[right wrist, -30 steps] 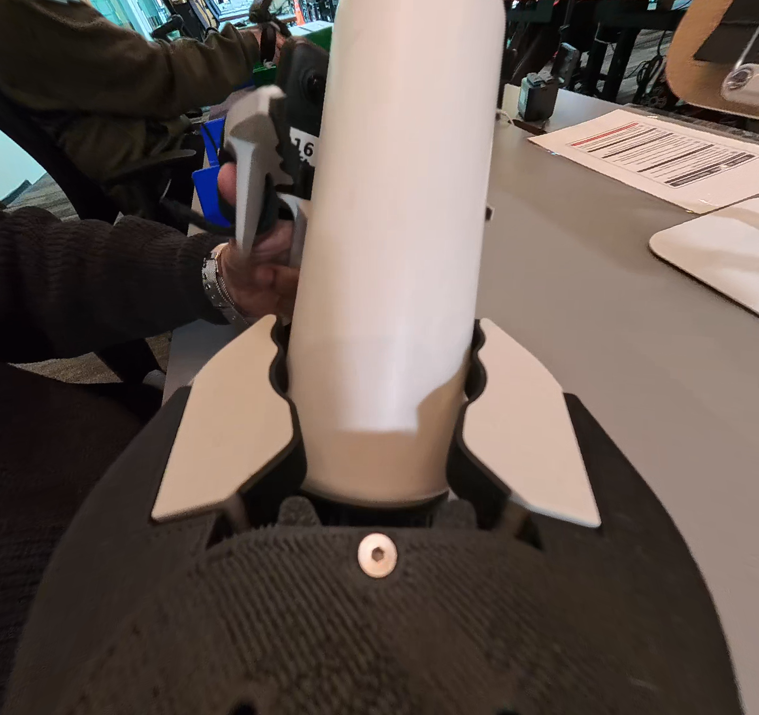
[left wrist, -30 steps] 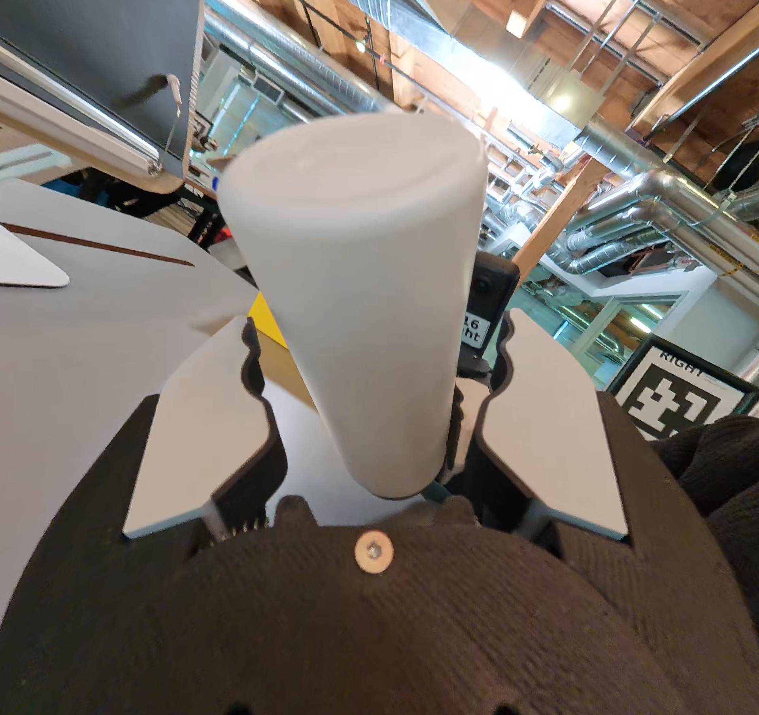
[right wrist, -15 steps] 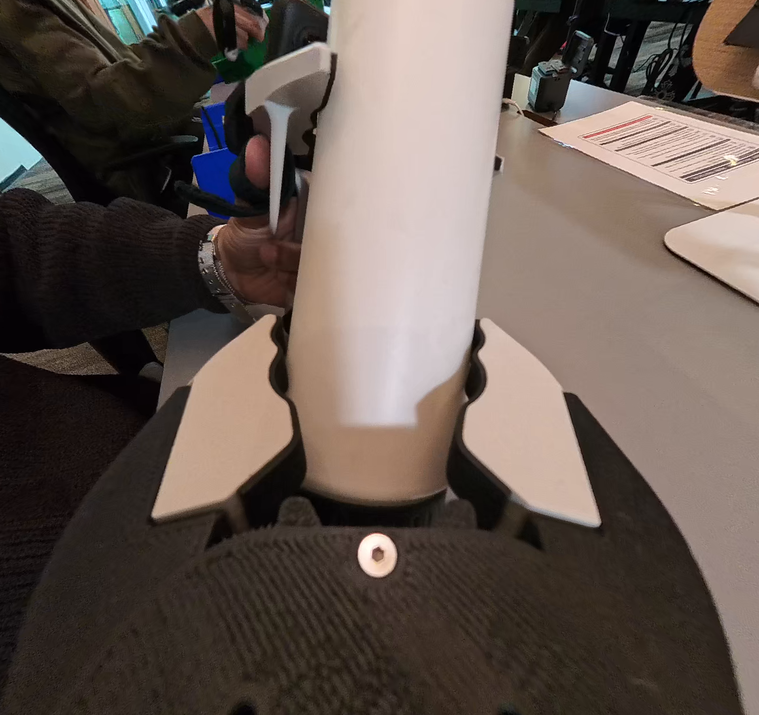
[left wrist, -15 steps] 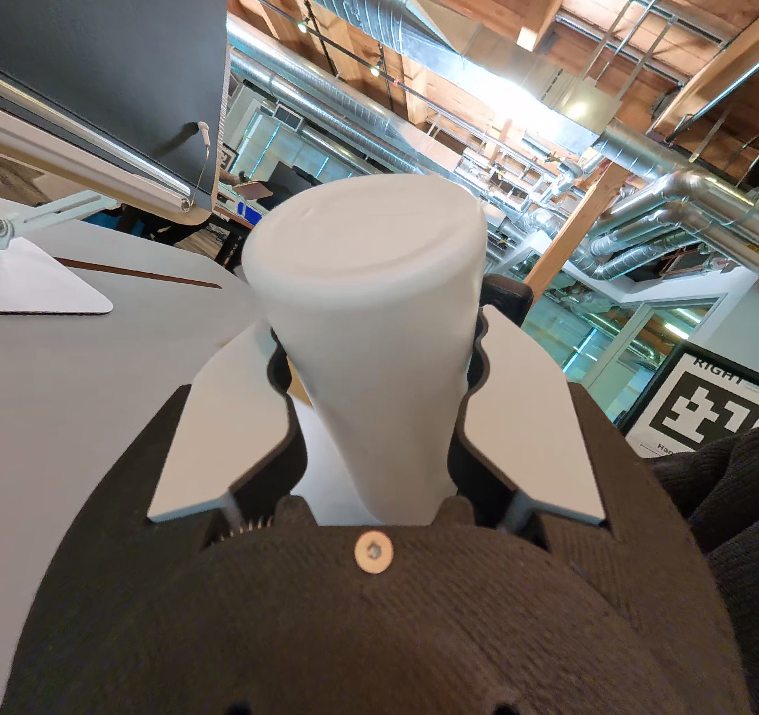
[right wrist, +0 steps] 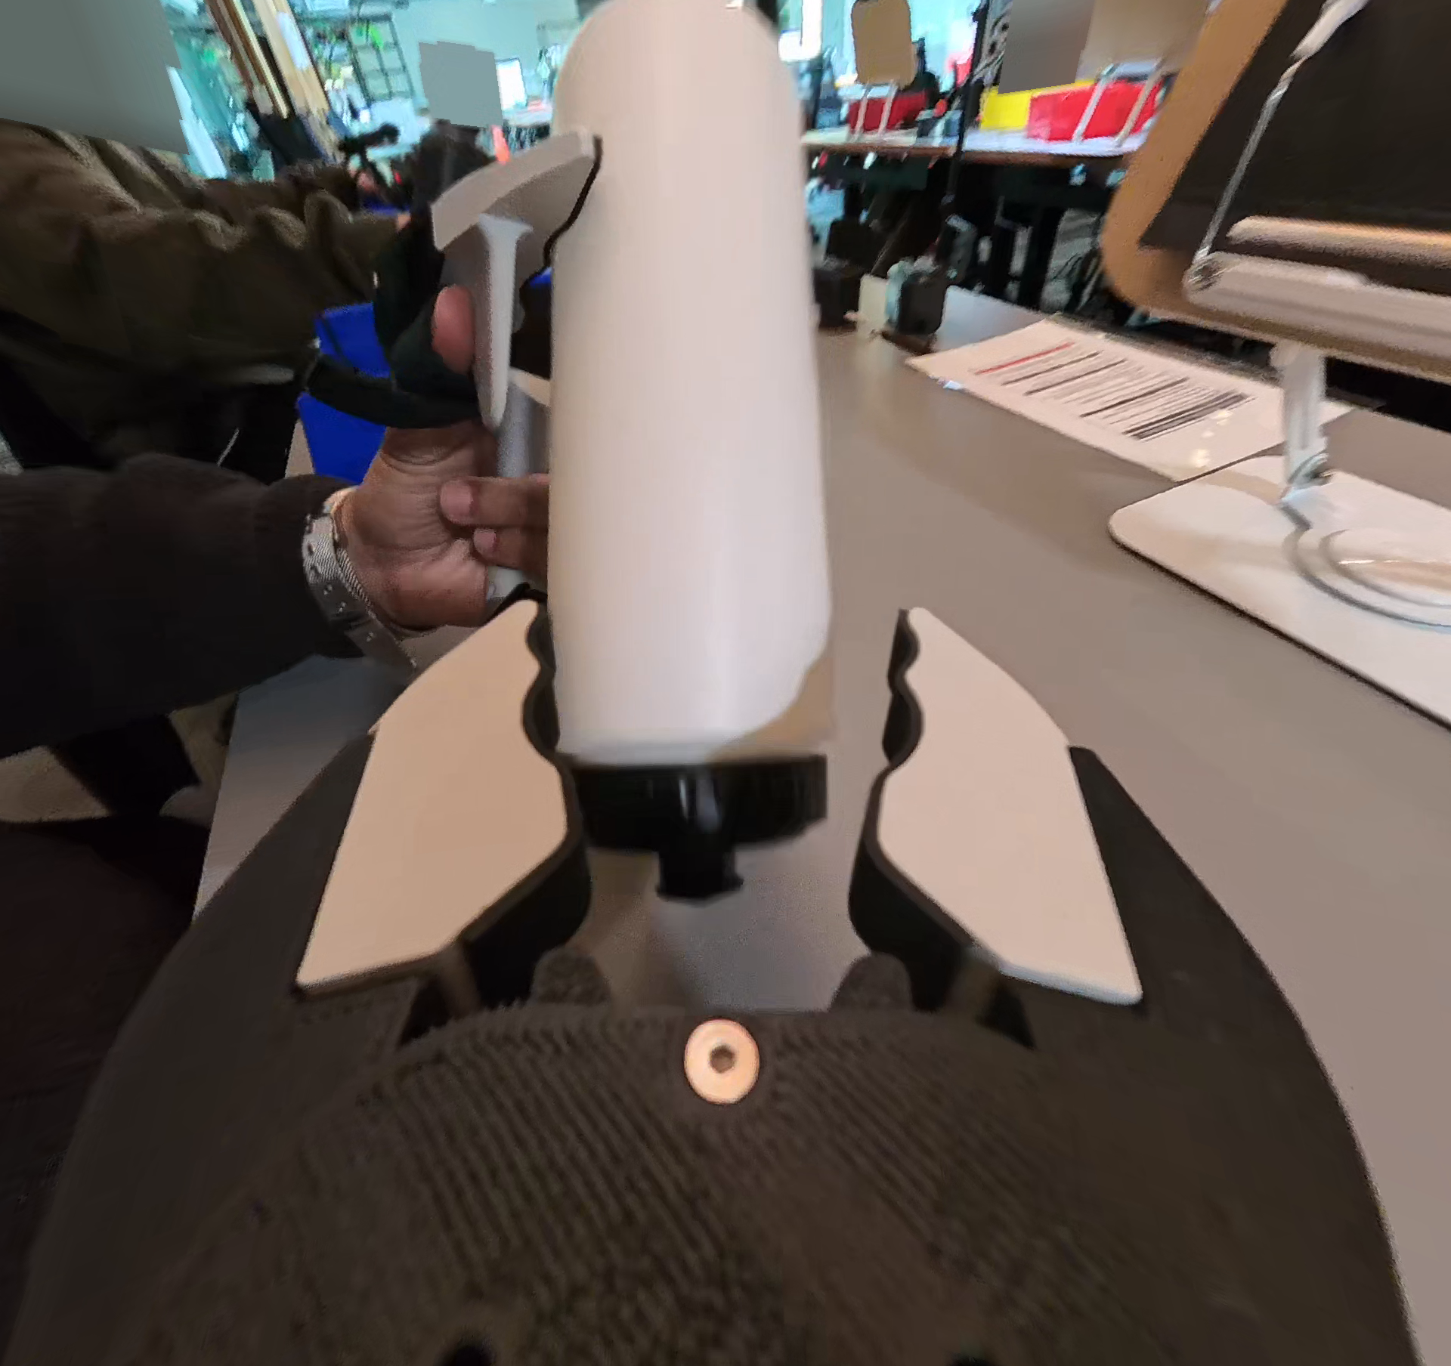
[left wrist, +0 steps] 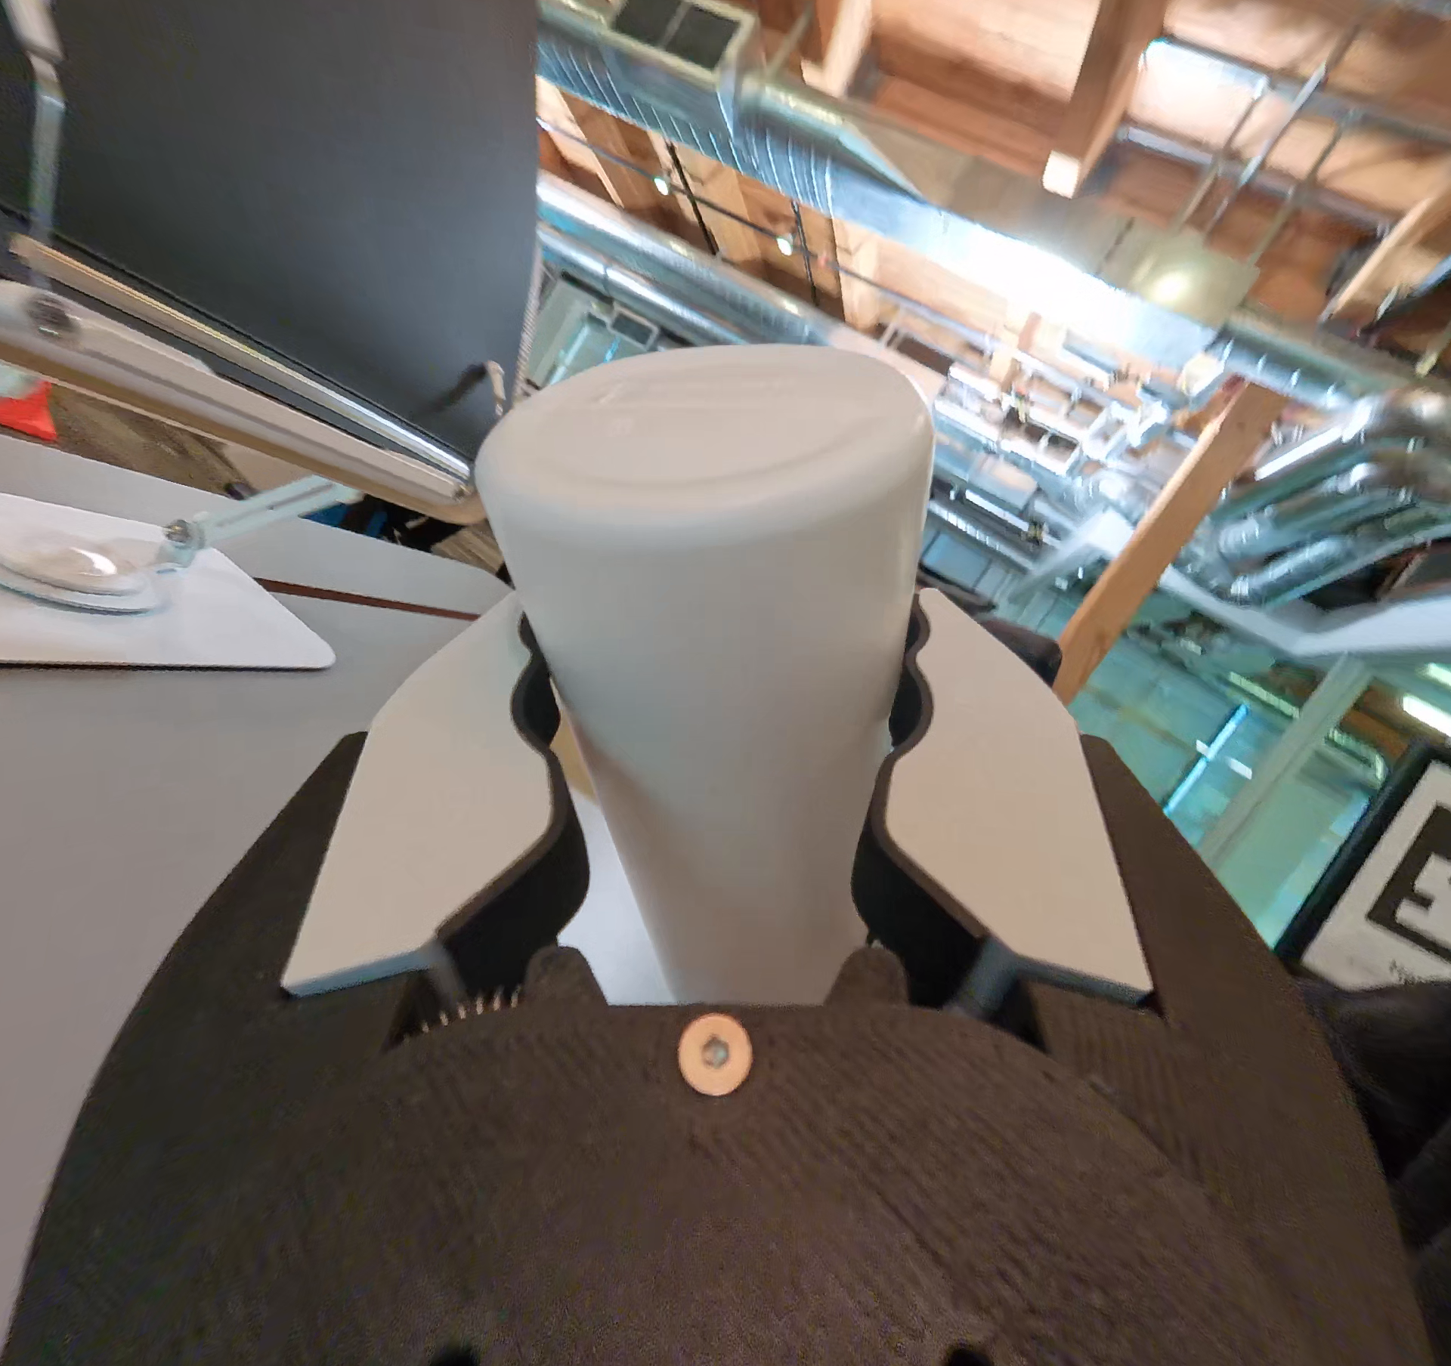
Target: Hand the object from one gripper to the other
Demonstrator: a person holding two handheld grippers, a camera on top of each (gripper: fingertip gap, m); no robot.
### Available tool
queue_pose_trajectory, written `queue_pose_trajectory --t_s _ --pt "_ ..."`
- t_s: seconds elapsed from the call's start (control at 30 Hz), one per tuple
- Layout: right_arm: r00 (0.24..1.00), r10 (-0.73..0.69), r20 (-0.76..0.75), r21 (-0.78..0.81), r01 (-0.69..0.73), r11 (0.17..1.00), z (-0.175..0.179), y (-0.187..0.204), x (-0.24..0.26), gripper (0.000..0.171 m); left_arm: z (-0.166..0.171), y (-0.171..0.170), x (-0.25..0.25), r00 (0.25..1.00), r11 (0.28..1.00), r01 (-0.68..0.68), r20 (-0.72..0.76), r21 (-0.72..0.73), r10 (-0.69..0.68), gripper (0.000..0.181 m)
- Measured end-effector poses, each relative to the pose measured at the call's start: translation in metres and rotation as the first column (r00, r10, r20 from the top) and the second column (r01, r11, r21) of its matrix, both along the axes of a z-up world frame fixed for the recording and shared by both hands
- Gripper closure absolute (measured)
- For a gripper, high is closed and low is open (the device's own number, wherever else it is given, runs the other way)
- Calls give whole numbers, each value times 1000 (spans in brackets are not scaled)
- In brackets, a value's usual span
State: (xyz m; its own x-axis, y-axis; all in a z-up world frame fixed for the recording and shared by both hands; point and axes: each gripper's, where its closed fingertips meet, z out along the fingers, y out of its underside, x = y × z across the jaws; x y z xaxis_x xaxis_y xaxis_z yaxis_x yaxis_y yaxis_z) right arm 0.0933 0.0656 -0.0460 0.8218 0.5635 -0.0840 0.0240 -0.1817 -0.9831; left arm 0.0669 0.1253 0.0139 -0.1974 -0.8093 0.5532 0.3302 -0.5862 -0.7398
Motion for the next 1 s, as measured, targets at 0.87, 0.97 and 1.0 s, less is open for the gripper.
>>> queue_pose_trajectory --t_s 0.87,0.97,1.0 --pt "820 65 -569 26 -62 998 29 0 -19 83 9 33 -29 955 908 -23 259 -418 144 94" --pt "827 70 -558 37 -59 998 33 -3 -17 83 9 30 -27 955 909 -6 268 -417 129 94" --pt "832 72 -551 43 -58 997 34 -4 -16 84 10 29 -27 955 913 2 270 -408 119 94"
